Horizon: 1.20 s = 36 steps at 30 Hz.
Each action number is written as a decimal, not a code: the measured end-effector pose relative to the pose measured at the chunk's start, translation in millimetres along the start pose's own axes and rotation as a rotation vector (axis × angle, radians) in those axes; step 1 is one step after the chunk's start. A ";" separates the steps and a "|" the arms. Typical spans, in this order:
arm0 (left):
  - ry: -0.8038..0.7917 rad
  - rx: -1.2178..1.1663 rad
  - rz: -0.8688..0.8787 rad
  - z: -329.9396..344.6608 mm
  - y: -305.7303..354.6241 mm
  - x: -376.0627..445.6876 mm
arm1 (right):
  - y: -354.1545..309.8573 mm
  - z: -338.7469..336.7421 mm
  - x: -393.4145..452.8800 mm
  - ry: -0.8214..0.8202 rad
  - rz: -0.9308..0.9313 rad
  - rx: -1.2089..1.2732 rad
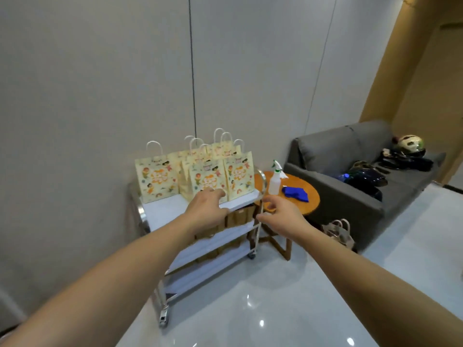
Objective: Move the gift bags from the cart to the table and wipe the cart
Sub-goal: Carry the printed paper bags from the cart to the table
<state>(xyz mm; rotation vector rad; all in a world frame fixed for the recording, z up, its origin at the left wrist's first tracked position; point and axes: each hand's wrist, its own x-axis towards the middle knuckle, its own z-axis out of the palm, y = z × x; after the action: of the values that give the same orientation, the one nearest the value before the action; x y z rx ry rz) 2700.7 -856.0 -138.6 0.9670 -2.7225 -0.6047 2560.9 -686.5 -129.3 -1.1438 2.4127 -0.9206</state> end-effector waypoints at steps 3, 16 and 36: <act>0.041 -0.021 -0.114 -14.9 -41.3 8.0 | -24.9 26.4 39.0 -0.060 -0.053 0.012; 0.227 0.045 -0.415 -75.8 -111.5 118.9 | -87.4 54.3 242.0 -0.210 -0.344 0.125; 0.285 0.019 -0.617 -101.3 -252.4 269.9 | -152.7 178.5 461.8 -0.408 -0.370 0.125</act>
<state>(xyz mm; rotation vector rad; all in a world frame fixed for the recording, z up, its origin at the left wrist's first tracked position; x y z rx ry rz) 2665.6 -1237.5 -146.6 1.7633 -2.1670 -0.4780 2450.9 -1191.6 -163.9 -1.5839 1.8311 -0.8270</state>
